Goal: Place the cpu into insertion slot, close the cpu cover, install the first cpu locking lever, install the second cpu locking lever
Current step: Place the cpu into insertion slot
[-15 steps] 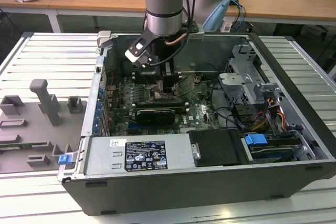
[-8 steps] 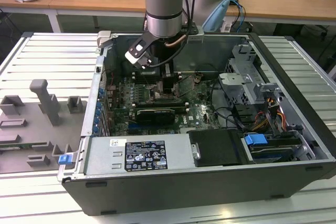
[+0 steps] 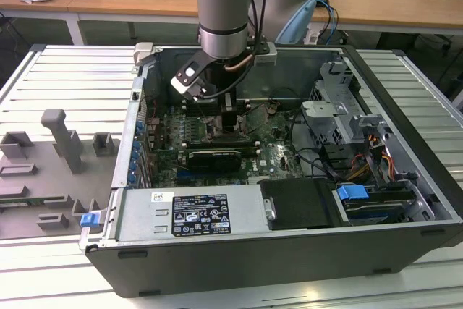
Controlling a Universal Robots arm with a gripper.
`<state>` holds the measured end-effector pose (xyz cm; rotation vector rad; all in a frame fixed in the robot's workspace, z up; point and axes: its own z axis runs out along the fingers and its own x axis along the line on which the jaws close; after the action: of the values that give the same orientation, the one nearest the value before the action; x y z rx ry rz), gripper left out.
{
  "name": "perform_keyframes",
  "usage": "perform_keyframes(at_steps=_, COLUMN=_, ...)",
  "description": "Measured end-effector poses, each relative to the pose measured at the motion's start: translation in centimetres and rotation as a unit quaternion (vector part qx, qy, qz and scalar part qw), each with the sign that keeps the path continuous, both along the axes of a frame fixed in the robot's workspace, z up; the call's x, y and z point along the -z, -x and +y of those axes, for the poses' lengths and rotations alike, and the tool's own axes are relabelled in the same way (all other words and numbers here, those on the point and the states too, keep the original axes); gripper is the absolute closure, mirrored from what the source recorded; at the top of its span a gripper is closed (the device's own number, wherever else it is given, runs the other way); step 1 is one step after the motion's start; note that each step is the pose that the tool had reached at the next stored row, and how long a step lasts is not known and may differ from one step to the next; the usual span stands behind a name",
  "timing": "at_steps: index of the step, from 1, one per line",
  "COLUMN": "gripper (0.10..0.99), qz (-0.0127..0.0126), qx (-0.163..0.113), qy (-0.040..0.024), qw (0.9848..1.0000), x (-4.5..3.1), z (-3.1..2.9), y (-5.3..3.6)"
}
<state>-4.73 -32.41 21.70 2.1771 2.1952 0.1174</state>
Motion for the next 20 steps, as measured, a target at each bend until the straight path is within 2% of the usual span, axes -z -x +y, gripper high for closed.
perform_keyframes(at_steps=7, gripper=0.561, qz=0.0000, qx=0.008, qy=-0.0001, qw=1.0000, x=0.67, z=0.29, y=0.09)
perform_keyframes(at_steps=13, gripper=0.561, qz=0.0000, qx=0.008, qy=-0.0001, qw=1.0000, x=1.14, z=0.31, y=0.19)
perform_keyframes(at_steps=20, gripper=0.561, qz=0.0000, qx=0.013, qy=0.0000, qw=0.9999, x=1.24, z=0.31, y=0.14)
